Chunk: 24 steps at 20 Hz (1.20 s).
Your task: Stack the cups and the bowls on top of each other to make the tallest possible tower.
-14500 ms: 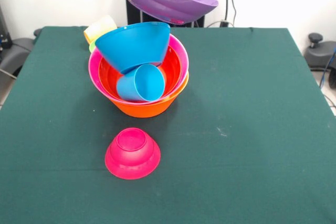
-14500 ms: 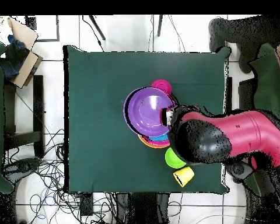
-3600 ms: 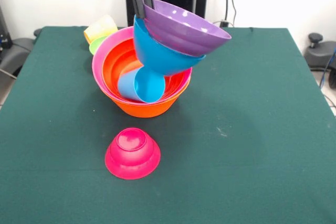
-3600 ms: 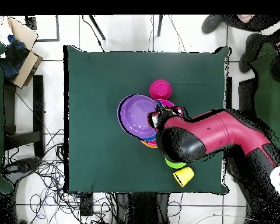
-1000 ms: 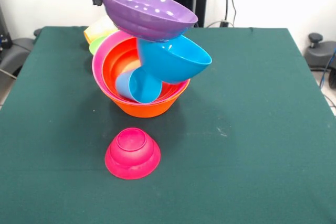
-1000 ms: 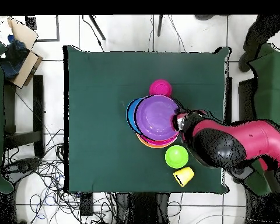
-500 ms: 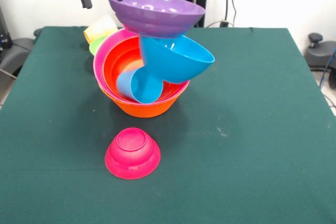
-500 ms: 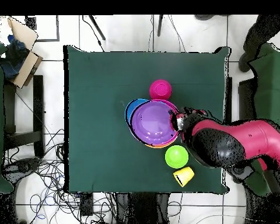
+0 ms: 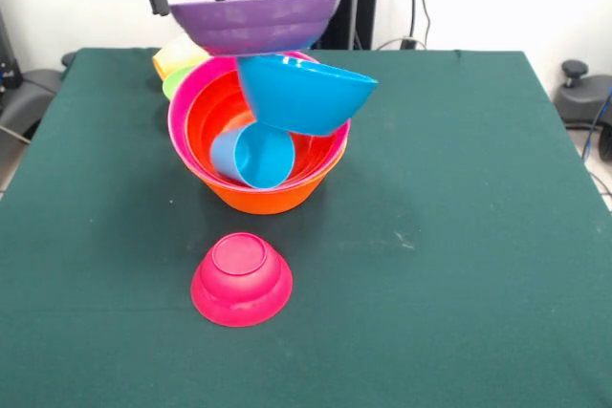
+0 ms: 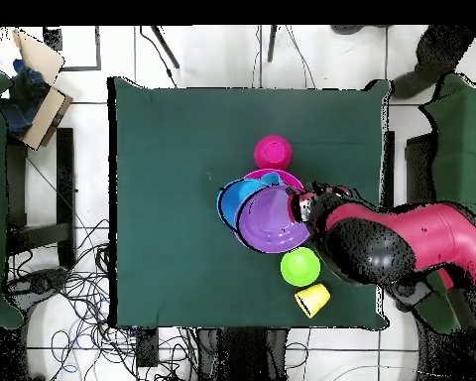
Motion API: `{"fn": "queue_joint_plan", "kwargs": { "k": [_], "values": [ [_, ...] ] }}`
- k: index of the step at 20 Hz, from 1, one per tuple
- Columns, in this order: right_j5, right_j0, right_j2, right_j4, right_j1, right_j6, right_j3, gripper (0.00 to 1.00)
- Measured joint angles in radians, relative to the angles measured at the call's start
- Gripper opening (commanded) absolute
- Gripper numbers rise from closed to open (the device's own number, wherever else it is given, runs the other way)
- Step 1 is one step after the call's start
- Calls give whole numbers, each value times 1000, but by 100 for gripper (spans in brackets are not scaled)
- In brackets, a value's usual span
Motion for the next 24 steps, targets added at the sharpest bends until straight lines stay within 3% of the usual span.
{"fn": "queue_joint_plan", "kwargs": {
  "k": [24],
  "values": [
    [0, 7, 0, 0, -45, 0, 0, 100]
  ]
}}
